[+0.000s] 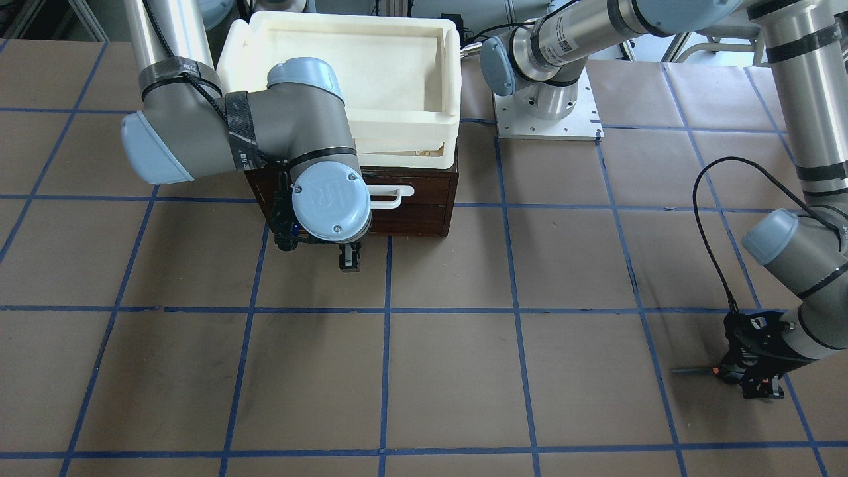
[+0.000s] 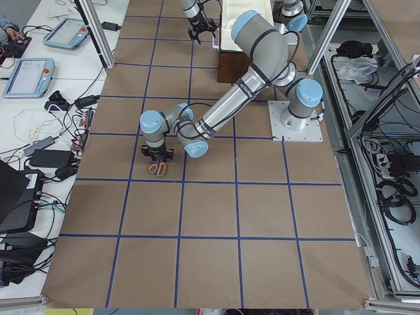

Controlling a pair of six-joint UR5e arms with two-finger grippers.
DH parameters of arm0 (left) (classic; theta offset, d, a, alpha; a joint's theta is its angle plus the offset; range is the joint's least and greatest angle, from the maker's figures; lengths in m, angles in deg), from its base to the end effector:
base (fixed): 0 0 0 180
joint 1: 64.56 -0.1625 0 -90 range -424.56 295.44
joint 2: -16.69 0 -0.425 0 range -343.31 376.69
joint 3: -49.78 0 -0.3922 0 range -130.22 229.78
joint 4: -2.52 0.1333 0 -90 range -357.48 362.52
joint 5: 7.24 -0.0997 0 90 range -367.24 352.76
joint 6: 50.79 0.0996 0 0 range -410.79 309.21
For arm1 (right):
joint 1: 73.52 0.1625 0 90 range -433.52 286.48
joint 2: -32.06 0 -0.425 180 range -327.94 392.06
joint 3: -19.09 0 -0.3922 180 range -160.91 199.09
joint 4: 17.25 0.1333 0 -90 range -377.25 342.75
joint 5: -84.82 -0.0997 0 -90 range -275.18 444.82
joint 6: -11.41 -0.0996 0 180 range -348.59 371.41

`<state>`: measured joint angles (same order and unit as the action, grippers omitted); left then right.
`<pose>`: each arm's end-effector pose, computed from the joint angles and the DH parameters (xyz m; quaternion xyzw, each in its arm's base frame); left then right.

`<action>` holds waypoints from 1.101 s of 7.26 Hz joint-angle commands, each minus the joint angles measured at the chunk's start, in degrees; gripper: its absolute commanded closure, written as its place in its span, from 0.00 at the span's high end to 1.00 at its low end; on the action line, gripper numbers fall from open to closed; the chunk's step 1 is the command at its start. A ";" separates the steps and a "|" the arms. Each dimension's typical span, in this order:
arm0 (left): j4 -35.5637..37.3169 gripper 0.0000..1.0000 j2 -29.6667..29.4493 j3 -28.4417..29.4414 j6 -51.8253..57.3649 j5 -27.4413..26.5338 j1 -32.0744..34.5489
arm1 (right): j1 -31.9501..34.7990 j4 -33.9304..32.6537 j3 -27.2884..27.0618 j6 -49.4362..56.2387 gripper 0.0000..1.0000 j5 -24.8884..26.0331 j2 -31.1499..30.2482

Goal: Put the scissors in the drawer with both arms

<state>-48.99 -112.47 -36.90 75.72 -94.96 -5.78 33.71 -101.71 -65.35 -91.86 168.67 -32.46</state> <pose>0.2405 -0.6617 0.1676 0.7390 0.6731 -0.0240 0.0188 0.3149 -0.5295 0.2803 -0.6732 -0.7041 -0.1546 0.1651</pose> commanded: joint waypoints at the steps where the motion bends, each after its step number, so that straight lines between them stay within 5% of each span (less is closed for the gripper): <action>1: 0.01 0.33 0.57 0.02 -0.12 0.00 0.10 | 0.00 -0.01 -0.38 0.09 1.00 -0.09 0.36; 8: -3.92 0.16 5.92 0.02 -1.78 -0.96 3.61 | 0.00 -2.02 -1.70 0.70 1.00 -1.23 0.80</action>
<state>-50.86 -108.38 -36.90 74.43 -95.66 -3.15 33.70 -102.63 -67.20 -91.60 167.55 -31.78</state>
